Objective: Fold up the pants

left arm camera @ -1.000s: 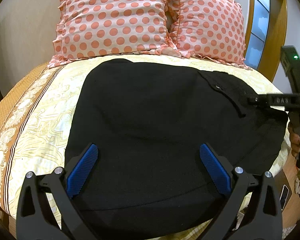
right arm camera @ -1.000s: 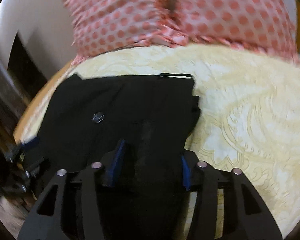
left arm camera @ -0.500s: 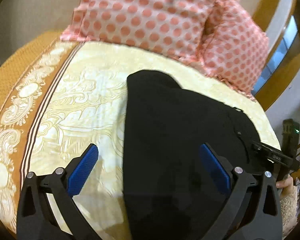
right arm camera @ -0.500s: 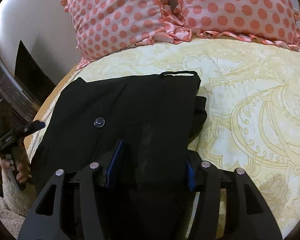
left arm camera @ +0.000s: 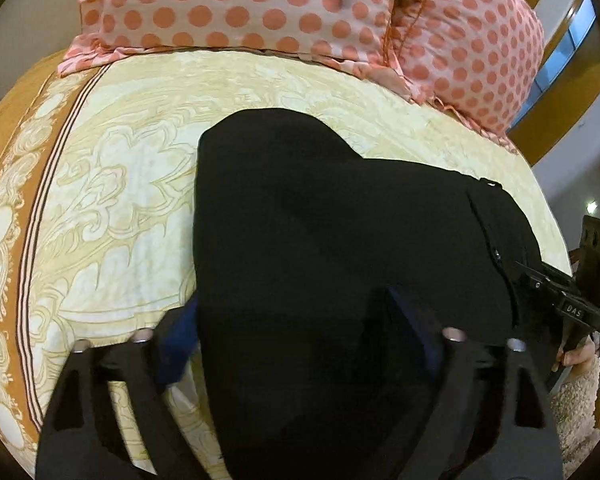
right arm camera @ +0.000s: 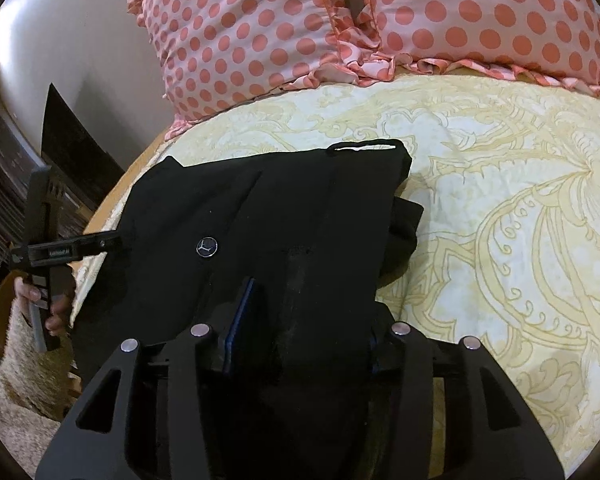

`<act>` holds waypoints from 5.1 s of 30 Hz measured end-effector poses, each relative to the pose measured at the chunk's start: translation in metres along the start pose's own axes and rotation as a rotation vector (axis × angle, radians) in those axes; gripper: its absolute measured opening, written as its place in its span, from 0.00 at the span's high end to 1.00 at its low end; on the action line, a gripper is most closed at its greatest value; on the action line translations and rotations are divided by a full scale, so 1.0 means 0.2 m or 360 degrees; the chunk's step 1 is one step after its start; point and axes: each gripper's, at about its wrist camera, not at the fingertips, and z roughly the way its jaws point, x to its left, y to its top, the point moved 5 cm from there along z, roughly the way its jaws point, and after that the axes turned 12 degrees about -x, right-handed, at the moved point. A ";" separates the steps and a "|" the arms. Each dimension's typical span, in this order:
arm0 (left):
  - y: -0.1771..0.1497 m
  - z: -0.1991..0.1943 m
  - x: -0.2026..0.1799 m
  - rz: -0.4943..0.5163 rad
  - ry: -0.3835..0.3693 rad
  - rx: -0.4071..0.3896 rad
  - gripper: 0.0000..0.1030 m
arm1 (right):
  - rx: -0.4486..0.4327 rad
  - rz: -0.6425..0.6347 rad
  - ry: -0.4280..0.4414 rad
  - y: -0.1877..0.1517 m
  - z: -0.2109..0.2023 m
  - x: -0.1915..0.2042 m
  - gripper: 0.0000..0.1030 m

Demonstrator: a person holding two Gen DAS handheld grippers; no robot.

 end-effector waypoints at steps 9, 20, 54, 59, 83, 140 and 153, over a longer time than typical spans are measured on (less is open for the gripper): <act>0.04 -0.08 0.02 0.0001 0.0047 -0.0062 0.90 | -0.0094 -0.0068 0.0014 0.06 -0.06 0.06 0.79; 0.23 -0.18 -0.06 0.0135 0.0111 -0.0236 0.92 | -0.0180 -0.0135 -0.0001 0.25 -0.05 0.13 0.82; 0.42 0.11 -0.26 0.0275 0.0299 -0.0260 0.24 | -0.0086 -0.0548 -0.0566 0.46 0.36 0.19 0.30; 0.32 0.28 -0.25 0.0239 0.0286 -0.0129 0.20 | 0.0007 -0.0504 -0.0628 0.37 0.47 0.14 0.18; -0.18 -0.18 -0.20 0.0087 0.0450 -0.0237 0.02 | -0.0032 -0.0184 -0.0562 -0.11 0.13 0.36 0.03; -0.25 -0.19 -0.23 0.0064 0.0586 -0.0334 0.02 | -0.0049 -0.0260 -0.0658 -0.15 0.14 0.38 0.01; -0.25 -0.19 -0.23 0.0063 0.0587 -0.0334 0.02 | -0.0050 -0.0260 -0.0660 -0.15 0.14 0.38 0.01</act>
